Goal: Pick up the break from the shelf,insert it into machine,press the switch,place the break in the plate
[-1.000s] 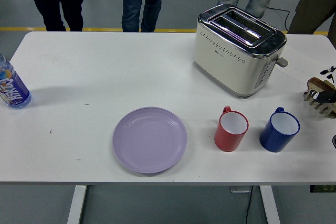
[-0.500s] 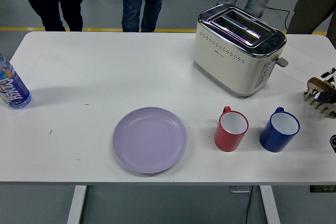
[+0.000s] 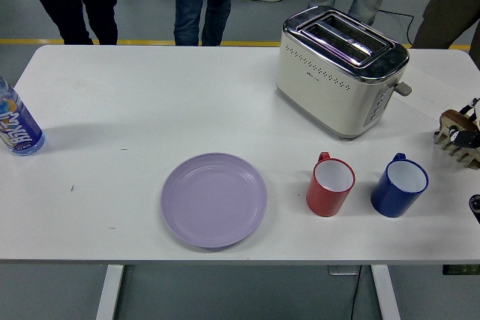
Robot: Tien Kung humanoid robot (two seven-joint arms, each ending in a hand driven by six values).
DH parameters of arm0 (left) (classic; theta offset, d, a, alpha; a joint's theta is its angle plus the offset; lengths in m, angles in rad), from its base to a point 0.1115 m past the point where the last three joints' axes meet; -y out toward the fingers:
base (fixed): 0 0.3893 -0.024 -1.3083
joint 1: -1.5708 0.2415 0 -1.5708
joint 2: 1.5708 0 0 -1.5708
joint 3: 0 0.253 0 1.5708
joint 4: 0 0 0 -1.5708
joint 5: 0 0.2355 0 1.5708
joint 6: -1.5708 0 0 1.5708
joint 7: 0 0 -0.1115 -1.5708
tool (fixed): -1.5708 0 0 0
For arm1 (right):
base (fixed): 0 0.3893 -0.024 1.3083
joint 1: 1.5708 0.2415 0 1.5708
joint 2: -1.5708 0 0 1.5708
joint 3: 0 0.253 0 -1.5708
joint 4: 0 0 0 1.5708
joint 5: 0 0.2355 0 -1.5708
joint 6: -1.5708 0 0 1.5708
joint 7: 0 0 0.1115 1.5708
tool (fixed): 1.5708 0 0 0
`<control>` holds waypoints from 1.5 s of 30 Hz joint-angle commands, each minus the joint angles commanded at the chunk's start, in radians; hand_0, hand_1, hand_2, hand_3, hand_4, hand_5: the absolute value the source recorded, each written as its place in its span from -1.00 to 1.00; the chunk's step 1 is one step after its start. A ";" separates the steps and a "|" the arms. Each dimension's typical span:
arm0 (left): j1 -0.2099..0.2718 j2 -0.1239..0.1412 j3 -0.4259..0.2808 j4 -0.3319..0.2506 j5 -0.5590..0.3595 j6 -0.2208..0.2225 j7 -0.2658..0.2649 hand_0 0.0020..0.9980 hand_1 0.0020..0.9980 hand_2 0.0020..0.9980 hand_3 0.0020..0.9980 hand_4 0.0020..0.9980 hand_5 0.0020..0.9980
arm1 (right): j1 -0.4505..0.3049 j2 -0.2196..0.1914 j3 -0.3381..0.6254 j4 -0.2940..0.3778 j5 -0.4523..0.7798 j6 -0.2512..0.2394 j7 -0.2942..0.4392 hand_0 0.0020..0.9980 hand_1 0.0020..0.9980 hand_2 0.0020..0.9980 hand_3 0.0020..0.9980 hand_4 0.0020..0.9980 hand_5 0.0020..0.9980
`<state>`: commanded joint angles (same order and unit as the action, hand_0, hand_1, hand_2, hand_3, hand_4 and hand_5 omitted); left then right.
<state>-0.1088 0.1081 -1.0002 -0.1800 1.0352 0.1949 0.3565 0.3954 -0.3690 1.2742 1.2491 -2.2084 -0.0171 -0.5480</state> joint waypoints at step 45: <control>-0.008 0.007 -0.007 0.000 0.004 0.000 0.003 0.26 -0.02 -0.06 0.08 -0.34 0.63 | 0.080 -0.158 -0.063 0.106 0.064 -0.003 -0.001 -0.71 -0.54 -0.12 -0.02 0.09 -0.70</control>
<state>-0.1173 0.1147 -1.0074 -0.1800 1.0396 0.1945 0.3592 0.4755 -0.5267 1.2114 1.3550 -2.1448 -0.0202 -0.5492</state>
